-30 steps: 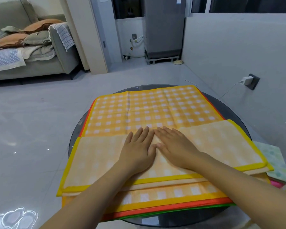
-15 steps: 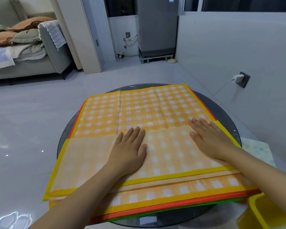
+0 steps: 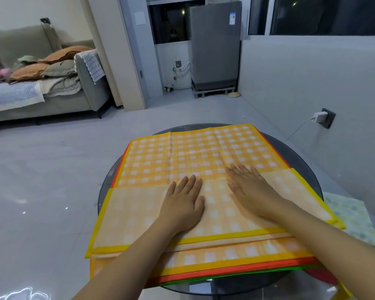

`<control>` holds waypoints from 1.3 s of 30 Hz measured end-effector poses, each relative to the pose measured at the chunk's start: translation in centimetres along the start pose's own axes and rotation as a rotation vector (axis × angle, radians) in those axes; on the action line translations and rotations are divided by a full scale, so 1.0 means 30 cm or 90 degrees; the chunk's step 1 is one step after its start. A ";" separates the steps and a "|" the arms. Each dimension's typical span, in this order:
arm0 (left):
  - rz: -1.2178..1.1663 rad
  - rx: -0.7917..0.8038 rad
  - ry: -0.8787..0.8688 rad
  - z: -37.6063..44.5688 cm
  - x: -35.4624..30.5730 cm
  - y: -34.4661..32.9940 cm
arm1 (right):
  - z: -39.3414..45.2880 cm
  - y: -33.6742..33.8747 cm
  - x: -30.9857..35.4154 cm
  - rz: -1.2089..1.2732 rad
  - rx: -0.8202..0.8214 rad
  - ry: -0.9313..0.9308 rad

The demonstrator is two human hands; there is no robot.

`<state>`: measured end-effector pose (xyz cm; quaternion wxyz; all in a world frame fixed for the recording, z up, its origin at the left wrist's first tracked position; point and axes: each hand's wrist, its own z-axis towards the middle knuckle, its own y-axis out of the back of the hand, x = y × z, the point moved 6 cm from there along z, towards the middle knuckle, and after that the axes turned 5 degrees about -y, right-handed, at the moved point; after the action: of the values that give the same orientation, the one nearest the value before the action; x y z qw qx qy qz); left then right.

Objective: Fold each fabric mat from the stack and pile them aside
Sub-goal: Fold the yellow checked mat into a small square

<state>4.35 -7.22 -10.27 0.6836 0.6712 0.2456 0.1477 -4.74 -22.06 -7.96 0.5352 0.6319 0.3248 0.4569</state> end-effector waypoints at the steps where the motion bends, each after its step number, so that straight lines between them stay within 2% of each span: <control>1: 0.001 -0.003 0.000 0.000 0.001 0.000 | 0.006 -0.013 0.041 0.004 0.008 0.019; 4: -0.007 -0.009 -0.002 0.001 0.006 0.001 | 0.021 -0.062 0.119 0.007 0.040 0.048; 9: -0.018 -0.020 -0.008 -0.013 0.034 0.006 | 0.026 -0.105 0.117 -0.048 0.043 0.046; 20: 0.010 -0.013 0.139 -0.197 0.402 0.041 | 0.025 -0.116 0.105 -0.043 0.046 0.050; 26: -0.021 0.008 0.146 -0.191 0.399 0.058 | 0.032 -0.102 0.114 -0.032 0.044 0.034; 30: -0.009 -0.076 0.131 -0.166 0.372 0.112 | 0.046 -0.069 0.125 0.006 0.007 0.022; 33: -0.028 -0.102 0.127 -0.141 0.357 0.133 | 0.044 -0.057 0.143 -0.011 -0.005 0.020; 36: -0.011 -0.093 0.152 -0.133 0.377 0.145 | 0.016 -0.043 0.195 0.007 -0.019 0.056; 39: 0.036 -0.086 0.200 -0.148 0.426 0.168 | -0.039 -0.041 0.275 0.107 -0.021 0.117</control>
<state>13.32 3.60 -6.94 0.6757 0.5991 0.3204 0.2860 -2.66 -13.92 -7.25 0.4735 0.6034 0.3106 0.5615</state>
